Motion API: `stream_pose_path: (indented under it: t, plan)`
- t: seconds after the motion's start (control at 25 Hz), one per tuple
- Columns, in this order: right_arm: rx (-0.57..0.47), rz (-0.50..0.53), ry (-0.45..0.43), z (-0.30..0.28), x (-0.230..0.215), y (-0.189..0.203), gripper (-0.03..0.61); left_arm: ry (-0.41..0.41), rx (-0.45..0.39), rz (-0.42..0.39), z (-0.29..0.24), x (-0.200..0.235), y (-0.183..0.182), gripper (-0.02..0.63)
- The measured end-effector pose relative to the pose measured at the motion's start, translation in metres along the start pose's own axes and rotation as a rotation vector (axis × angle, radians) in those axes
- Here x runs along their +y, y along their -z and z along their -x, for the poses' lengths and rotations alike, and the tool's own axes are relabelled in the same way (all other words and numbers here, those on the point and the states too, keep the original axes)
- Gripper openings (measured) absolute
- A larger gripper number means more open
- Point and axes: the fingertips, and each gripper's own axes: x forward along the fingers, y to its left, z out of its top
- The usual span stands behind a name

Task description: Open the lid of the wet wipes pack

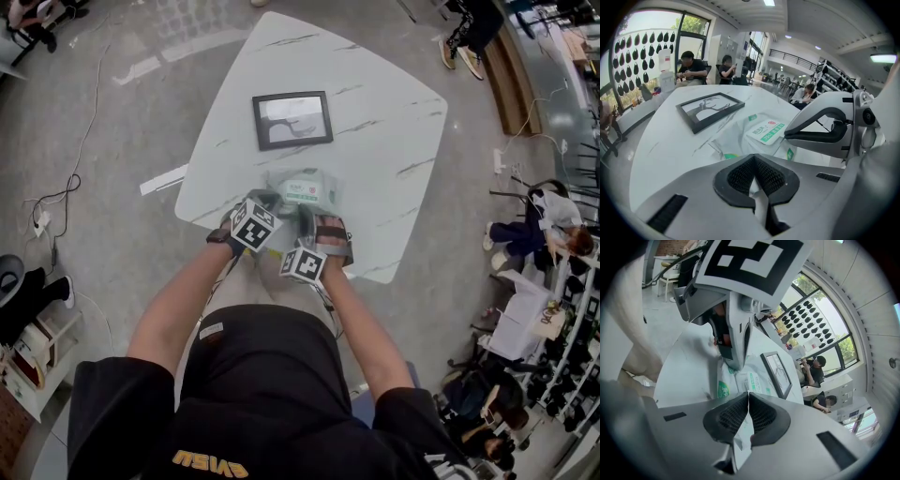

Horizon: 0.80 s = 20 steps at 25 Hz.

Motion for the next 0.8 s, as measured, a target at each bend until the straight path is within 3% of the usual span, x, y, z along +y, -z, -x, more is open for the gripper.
stream_pose_path:
  t: [0.6, 0.8]
  plan:
    - [-0.048, -0.027, 0.086, 0.007, -0.031, -0.008, 0.011, -0.014, 0.0, 0.013, 0.001, 0.004, 0.001, 0.018]
    - [-0.088, -0.182, 0.088, 0.012, -0.044, 0.002, 0.017, 0.027, -0.02, 0.069, -0.001, -0.002, 0.0, 0.018]
